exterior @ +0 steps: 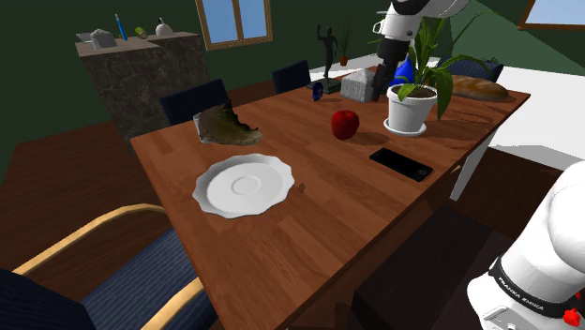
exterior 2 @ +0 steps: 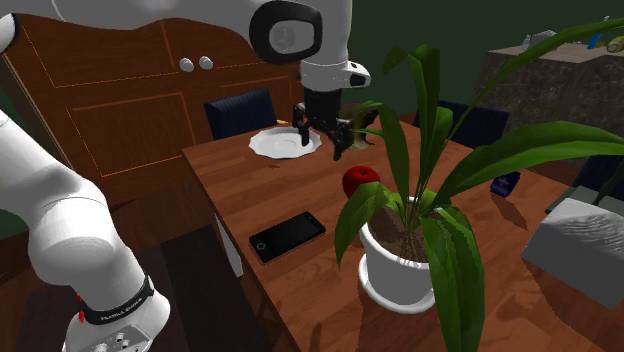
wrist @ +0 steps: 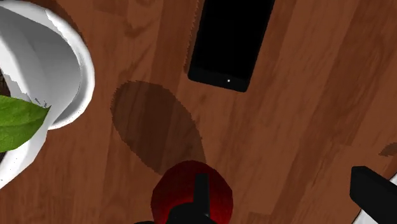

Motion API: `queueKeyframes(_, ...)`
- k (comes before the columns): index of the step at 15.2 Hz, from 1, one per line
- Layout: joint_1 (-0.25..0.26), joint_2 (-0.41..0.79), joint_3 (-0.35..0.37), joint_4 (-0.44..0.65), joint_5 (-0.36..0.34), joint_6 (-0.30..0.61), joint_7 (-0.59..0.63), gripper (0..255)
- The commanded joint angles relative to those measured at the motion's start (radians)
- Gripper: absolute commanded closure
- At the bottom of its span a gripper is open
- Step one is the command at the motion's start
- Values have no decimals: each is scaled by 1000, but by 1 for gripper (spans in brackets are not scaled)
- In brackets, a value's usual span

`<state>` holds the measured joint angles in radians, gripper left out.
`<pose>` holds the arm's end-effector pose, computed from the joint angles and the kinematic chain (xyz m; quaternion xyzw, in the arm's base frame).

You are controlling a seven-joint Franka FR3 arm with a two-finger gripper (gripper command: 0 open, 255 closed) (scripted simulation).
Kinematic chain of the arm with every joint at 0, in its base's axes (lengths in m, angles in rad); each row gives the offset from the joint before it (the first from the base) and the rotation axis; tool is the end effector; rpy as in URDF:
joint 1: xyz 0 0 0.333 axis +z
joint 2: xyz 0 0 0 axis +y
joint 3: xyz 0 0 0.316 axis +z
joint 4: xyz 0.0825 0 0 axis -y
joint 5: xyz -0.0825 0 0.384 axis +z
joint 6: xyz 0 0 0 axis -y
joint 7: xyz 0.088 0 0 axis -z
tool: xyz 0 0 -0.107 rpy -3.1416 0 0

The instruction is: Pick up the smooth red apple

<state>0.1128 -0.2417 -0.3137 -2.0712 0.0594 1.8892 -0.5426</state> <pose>0.4823 -0.1046 0.5338 -0.9839 -0.1645 -0.0457 0.0524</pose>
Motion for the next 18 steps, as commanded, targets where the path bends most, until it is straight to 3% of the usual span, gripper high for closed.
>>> queueKeyframes(1, 12, 81, -18, 58, 19, 22, -89, 0)
queueKeyframes(9, 1, 410, -40, 359, 128, 39, -414, 0)
queueKeyframes(18, -1, 432, -34, 284, 143, 133, -434, 0)
